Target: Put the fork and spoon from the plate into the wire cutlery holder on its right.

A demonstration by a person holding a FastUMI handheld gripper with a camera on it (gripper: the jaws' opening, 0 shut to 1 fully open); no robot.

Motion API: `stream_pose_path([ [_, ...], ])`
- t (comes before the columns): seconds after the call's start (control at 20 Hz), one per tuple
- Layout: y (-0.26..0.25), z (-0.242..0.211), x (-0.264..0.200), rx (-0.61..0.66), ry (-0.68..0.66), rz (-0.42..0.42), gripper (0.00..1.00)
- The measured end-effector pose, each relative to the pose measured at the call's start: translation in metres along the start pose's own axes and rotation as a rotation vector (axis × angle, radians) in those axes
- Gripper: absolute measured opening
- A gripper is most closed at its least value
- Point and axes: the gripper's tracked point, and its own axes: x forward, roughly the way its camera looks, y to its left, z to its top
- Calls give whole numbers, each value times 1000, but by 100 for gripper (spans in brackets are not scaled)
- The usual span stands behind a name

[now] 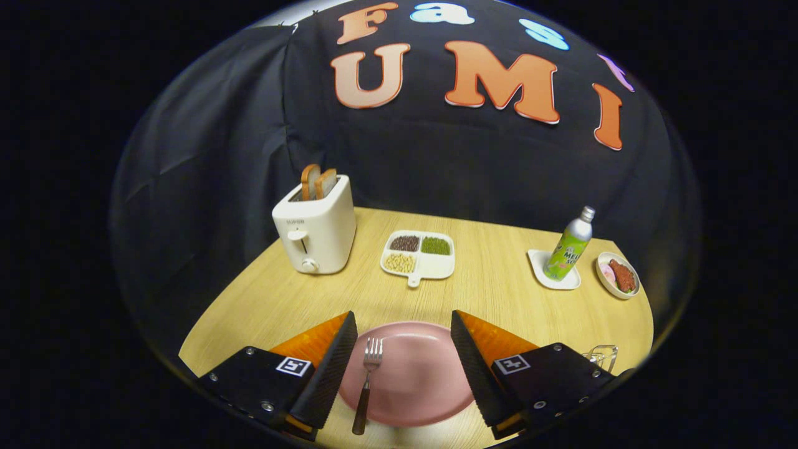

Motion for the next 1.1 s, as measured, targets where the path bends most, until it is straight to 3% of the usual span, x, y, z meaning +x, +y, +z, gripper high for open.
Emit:
stream_pose_path([
  [0.25,15,-58,10,-12,184,16,89],
  [0.35,18,-77,12,0,257,30,83],
  [0.95,34,-133,20,-12,493,79,36],
  [1.1,33,-139,19,-12,523,67,17],
])
